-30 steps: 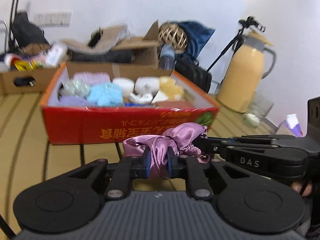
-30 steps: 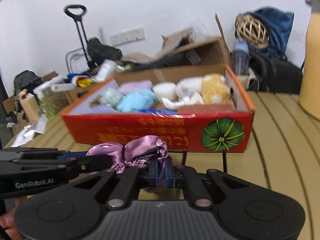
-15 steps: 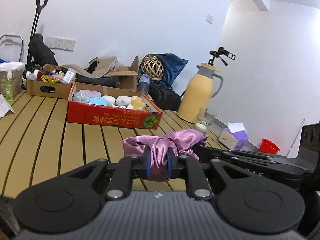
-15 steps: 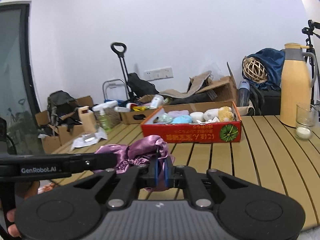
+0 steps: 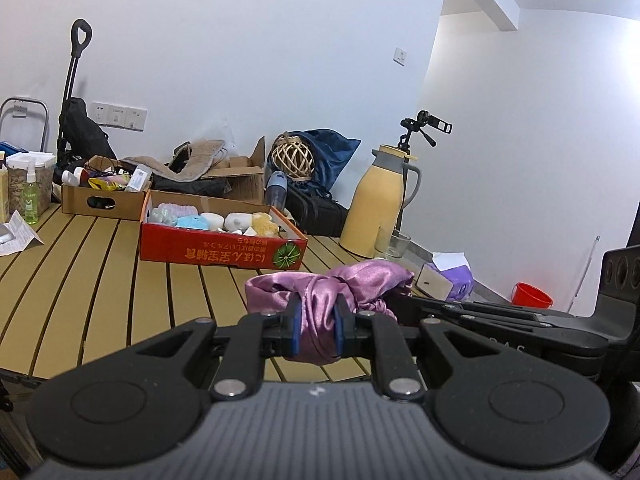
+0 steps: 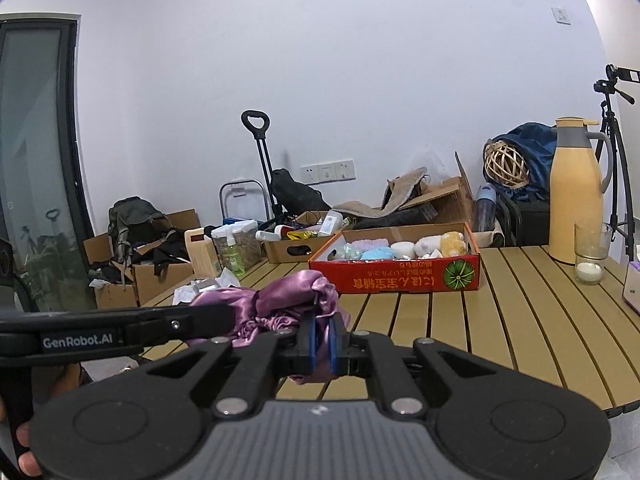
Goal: Organize soft objects
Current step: 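Carry the pink satin cloth into the box and release it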
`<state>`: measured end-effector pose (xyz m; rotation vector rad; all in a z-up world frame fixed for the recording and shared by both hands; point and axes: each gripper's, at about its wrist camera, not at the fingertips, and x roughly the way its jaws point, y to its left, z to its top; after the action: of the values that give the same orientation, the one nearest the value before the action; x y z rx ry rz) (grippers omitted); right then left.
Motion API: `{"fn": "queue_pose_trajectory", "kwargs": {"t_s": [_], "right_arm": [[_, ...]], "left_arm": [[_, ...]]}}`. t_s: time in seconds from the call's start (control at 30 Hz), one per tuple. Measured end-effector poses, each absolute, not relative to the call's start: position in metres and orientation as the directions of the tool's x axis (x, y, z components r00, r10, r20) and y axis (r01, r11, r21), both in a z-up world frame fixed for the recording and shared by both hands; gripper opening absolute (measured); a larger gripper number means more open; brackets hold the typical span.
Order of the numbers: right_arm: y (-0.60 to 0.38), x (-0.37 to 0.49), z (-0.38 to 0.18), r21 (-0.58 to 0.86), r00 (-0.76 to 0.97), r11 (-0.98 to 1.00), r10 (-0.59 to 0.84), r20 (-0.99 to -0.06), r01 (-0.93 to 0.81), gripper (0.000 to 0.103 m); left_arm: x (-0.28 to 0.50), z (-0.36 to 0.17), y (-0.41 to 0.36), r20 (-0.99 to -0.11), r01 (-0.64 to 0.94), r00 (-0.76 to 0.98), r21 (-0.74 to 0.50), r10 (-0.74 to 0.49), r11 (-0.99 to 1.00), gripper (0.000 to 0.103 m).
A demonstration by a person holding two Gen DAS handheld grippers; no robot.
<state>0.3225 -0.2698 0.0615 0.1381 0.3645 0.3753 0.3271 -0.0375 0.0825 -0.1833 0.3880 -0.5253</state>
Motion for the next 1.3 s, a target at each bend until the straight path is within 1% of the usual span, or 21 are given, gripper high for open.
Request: {"fn": "queue_pose_trajectory", "kwargs": {"t_s": [0.17,0.37,0.53,0.77,0.9,0.97,1.1,1.13,1.23,1.27,1.3], "right_arm": [[-0.268,0.33,0.059,0.201,0.864,0.922,0.382,-0.328,-0.331,0.007],[-0.267,0.36,0.06,0.183,0.866,0.927,0.372,-0.335,-0.327,0.007],[-0.268,0.41,0.067,0.161,0.872,0.93,0.366,-0.324,-0.331,0.007],[-0.278,0.528,0.077,0.167,0.864,0.929,0.369,-0.344,-0.331,0.007],[-0.282,0.609,0.072,0.19,0.847,0.928,0.369,-0.382,-0.319,0.007],[-0.283,0.653,0.065,0.2,0.834,0.929,0.369,-0.41,-0.312,0.007],[-0.287,0.741,0.036,0.239,0.795,0.932,0.359,-0.49,-0.273,0.007],[-0.287,0.762,0.027,0.241,0.784,0.935,0.35,-0.512,-0.26,0.007],[-0.281,0.815,-0.003,0.206,0.747,0.954,0.299,-0.593,-0.219,0.008],[-0.279,0.828,-0.013,0.188,0.743,0.961,0.274,-0.611,-0.2,0.008],[-0.275,0.842,-0.023,0.17,0.727,0.968,0.249,-0.639,-0.183,0.008]], "left_arm": [[0.339,0.079,-0.035,-0.318,0.449,0.79,-0.282,-0.524,0.848,0.016],[0.378,0.082,-0.04,-0.315,0.455,0.793,-0.264,-0.522,0.851,0.016],[0.441,0.09,-0.045,-0.313,0.464,0.789,-0.262,-0.529,0.846,0.016],[0.564,0.096,-0.05,-0.336,0.461,0.775,-0.279,-0.536,0.842,0.016],[0.645,0.086,-0.056,-0.381,0.439,0.757,-0.306,-0.531,0.845,0.016],[0.686,0.074,-0.058,-0.415,0.413,0.74,-0.341,-0.529,0.844,0.016],[0.766,0.038,-0.062,-0.495,0.349,0.697,-0.399,-0.519,0.848,0.016],[0.786,0.025,-0.063,-0.528,0.318,0.677,-0.419,-0.513,0.851,0.016],[0.833,-0.011,-0.072,-0.646,0.215,0.622,-0.402,-0.442,0.89,0.019],[0.841,-0.018,-0.077,-0.663,0.207,0.615,-0.386,-0.427,0.899,0.021],[0.844,-0.021,-0.08,-0.657,0.215,0.624,-0.377,-0.424,0.901,0.022]]}}
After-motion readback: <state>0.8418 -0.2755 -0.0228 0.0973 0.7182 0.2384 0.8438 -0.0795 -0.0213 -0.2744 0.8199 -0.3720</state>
